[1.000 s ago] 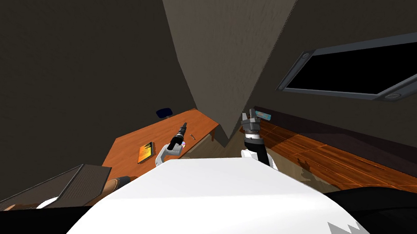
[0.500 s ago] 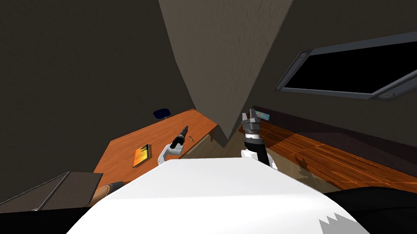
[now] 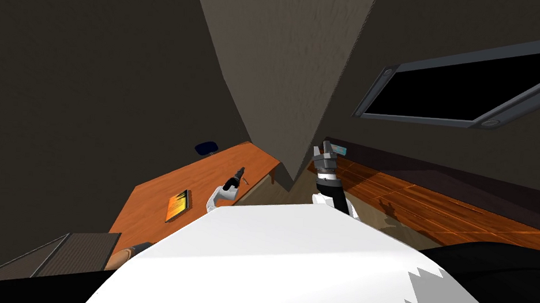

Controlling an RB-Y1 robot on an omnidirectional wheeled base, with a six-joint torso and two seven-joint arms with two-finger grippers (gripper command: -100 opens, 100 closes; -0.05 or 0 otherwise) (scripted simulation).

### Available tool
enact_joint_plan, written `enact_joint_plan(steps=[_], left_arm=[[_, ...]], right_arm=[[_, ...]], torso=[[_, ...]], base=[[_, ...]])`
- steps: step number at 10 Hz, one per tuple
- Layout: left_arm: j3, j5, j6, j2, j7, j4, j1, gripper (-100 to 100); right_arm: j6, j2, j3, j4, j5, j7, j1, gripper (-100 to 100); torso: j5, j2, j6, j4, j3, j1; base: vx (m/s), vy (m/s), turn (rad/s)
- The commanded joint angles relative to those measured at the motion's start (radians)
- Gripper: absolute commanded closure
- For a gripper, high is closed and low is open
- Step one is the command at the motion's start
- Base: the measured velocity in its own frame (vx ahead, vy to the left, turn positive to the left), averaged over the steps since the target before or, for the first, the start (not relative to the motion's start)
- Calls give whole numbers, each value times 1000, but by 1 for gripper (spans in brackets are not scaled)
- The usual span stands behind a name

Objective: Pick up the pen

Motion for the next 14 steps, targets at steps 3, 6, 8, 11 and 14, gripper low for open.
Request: enact_joint_plan(steps=[3,6,8,11,14], left_arm=[[-8,-2,73,2,-28,60,-35,-100],[-20,0,156,14,-61,132,-67,-100],[-31,1,224,29,-91,198,-98,-100],[-40,3,300,46,-119,260,-125,-100],[-49,5,363,64,-143,312,-149,-100]], right_arm=[[0,0,0,0,0,0,0,0],[0,0,0,0,0,0,0,0],[0,0,0,0,0,0,0,0],[0,0,0,0,0,0,0,0],[0,0,0,0,0,0,0,0]], torso=[[0,-1,0,0,0,0],[0,-1,0,0,0,0],[0,-1,0,0,0,0],[0,0,0,0,0,0],[0,0,0,0,0,1]], base=[[31,-29,-31],[36,-34,-45],[47,-35,-51],[31,-31,-41],[35,-27,-30]])
